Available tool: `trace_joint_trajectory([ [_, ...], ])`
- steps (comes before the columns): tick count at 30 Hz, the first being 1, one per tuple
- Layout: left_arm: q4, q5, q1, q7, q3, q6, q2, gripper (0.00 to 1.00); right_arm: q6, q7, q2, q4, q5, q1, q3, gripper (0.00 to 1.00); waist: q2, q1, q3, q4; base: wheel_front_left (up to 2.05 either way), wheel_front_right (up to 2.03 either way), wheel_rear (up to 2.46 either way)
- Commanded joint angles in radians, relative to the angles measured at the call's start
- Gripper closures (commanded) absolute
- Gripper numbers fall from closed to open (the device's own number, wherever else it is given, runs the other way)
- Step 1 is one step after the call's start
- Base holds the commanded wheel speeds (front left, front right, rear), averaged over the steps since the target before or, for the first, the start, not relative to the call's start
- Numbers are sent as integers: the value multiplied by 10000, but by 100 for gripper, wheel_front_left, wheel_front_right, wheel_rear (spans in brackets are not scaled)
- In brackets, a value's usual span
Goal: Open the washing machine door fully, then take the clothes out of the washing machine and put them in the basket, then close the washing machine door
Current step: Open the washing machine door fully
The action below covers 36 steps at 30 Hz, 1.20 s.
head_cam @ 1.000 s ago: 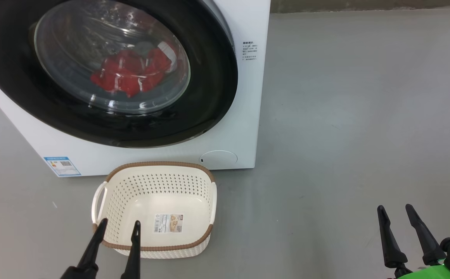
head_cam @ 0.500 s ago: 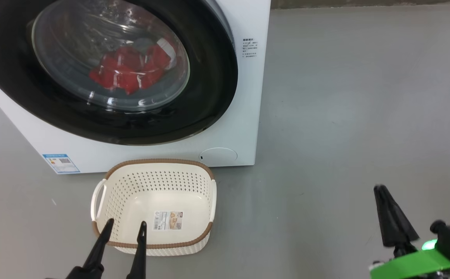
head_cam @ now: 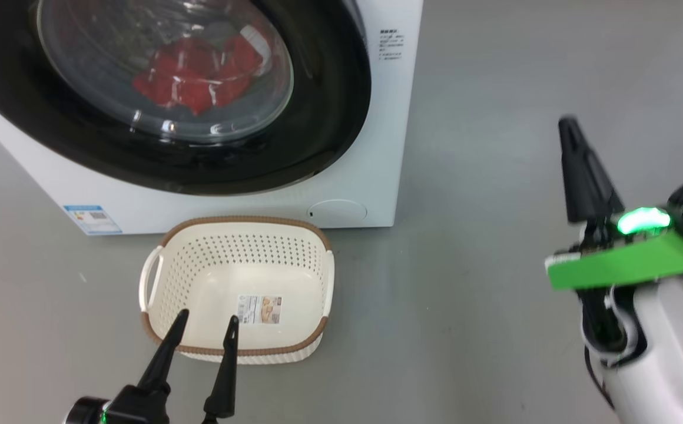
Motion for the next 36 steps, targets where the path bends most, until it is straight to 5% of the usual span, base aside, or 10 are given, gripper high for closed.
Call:
trace_joint_trajectory([
  [1,-267,-2,-402,-120,226,-5,30,0,6,-63,-99,-112,201,-772,253,100,0,0,284,231,0,0,0],
  [11,-251,-108,-929,-120,-69,18,30,0,6,-63,-455,676,1087,-3036,424,100,0,0,1041,830,0,0,0],
  [23,-258,-388,-1644,-120,-405,172,30,0,6,13,-1841,2465,4469,-5638,2476,100,0,0,1925,1421,0,0,0],
  [36,-286,-704,-2313,-120,-846,294,30,0,6,3107,-2951,3513,8162,-7916,3911,100,0,0,2985,1985,0,0,0],
])
